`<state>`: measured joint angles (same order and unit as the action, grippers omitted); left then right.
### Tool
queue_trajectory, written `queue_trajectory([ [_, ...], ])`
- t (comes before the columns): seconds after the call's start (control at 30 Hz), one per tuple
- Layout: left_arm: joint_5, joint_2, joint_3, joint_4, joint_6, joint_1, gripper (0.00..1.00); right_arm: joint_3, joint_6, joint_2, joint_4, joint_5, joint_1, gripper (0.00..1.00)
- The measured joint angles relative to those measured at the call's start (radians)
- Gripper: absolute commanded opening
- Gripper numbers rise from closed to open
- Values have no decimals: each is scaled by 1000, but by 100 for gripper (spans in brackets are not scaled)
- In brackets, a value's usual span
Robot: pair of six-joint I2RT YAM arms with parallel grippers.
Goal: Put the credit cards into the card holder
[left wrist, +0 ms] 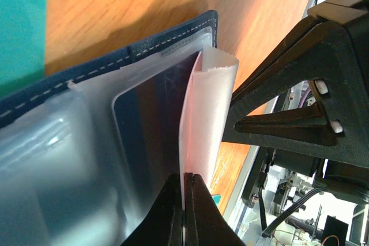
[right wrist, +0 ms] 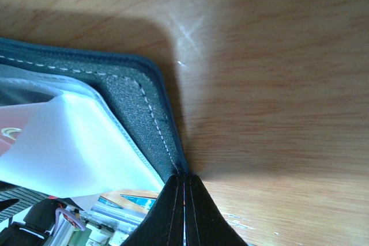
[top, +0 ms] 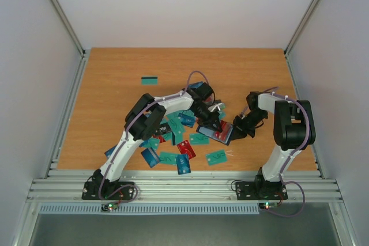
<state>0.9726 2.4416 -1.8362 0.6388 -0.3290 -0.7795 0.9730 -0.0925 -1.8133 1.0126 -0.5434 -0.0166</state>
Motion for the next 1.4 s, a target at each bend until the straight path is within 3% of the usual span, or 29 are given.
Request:
queue_trajectory([
  [0.7,-17,0,-1,-8,-35,-16,5,0,0,0,0,-3,0,4],
  [0.9,-35,0,-2,0,-40,-19,16,0,0,0,0,-3,0,4],
  [1.4,-133,-31,-62,160,10,-25,55,0,0,0,-2,-8,0,4],
])
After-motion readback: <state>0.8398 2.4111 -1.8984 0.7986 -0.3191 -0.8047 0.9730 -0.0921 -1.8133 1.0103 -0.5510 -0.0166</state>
